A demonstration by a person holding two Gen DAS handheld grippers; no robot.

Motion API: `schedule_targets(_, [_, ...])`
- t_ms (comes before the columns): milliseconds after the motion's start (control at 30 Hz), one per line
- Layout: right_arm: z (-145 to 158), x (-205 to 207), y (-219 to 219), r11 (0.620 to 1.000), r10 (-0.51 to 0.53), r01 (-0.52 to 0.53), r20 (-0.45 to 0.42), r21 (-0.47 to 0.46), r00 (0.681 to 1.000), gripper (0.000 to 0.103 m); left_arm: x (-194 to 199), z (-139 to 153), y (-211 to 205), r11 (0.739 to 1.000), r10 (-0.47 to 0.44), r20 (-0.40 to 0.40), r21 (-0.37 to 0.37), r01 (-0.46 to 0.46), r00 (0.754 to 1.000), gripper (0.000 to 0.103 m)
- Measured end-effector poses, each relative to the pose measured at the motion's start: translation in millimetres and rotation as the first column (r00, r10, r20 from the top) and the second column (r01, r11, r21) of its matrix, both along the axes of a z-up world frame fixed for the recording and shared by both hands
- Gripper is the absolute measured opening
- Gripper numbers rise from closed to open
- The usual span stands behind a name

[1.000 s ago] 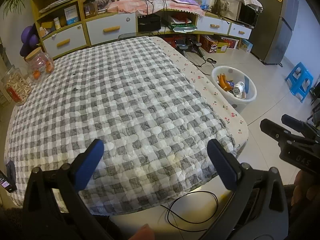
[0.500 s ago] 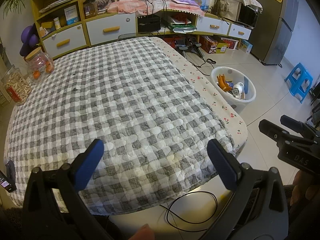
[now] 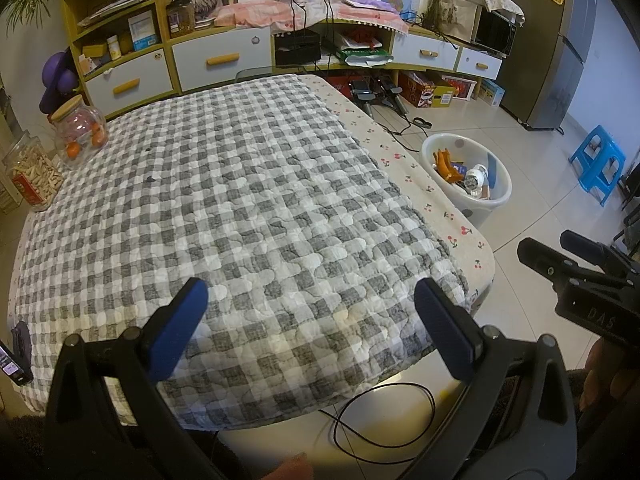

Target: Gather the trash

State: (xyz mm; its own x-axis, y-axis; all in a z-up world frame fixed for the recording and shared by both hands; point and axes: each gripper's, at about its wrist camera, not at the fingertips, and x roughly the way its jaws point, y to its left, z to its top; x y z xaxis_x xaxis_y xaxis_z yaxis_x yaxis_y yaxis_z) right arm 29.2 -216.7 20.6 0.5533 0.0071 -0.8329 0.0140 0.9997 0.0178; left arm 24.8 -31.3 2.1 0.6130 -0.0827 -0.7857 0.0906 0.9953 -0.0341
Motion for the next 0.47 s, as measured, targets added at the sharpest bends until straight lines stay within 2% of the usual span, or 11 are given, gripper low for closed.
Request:
schedule_targets(367, [0.2, 1.1, -1.5, 1.000, -0.002, 0.002, -0.005, -0.001, 1.000, 0.089, 0.2, 0.0, -1.6, 1.000, -0.007, -0.011, -0.010, 0.007, 1.000, 0.102])
schedule_targets(467, [1.5, 6.8, -16.4, 0.998, -0.049, 0.050, -0.016, 0.030, 0.999, 0.089, 3.4, 0.1, -1.4, 0.999, -0.025, -0.029, -0.030, 0.025, 0.999, 0.102])
